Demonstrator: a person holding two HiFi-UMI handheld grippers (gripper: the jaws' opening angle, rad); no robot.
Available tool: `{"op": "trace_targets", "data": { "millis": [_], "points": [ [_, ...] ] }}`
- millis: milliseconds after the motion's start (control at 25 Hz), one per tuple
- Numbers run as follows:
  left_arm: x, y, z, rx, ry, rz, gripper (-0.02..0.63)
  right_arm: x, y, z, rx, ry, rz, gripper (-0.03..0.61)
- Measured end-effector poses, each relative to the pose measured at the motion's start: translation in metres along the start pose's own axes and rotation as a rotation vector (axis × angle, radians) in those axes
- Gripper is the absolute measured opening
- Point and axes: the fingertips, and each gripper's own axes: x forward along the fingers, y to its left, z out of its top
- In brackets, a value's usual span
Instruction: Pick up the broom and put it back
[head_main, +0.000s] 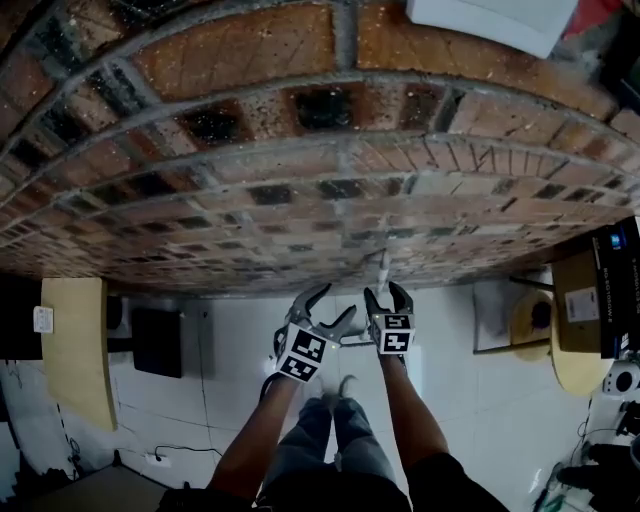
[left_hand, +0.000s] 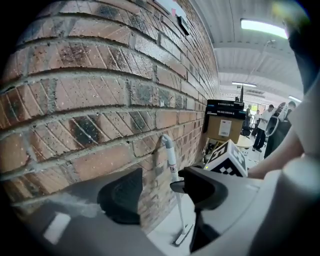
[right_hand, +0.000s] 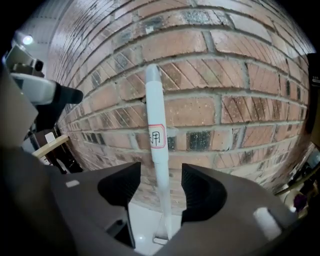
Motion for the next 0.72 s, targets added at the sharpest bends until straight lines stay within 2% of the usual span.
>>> {"op": "trace_targets", "data": {
  "millis": [240, 360, 720],
  "points": [
    [-0.010, 0.005, 0.000, -0.010, 0.000, 0.036, 0.261, 0.011, -0.001, 0.008, -0.024, -0.015, 0.021, 0.201],
    [-0.019, 0.006, -0.001, -0.024, -0.004, 0.057, 0.261, 0.010, 0.002, 0.008, -0.060, -0.005, 0.031, 0.107],
    [-0.050, -0.004, 0.007, -0.061, -0.047, 0.086, 0.261, -0.033, 0.024, -0.010, -0.086, 0.045, 0.079, 0.101]
  ]
}}
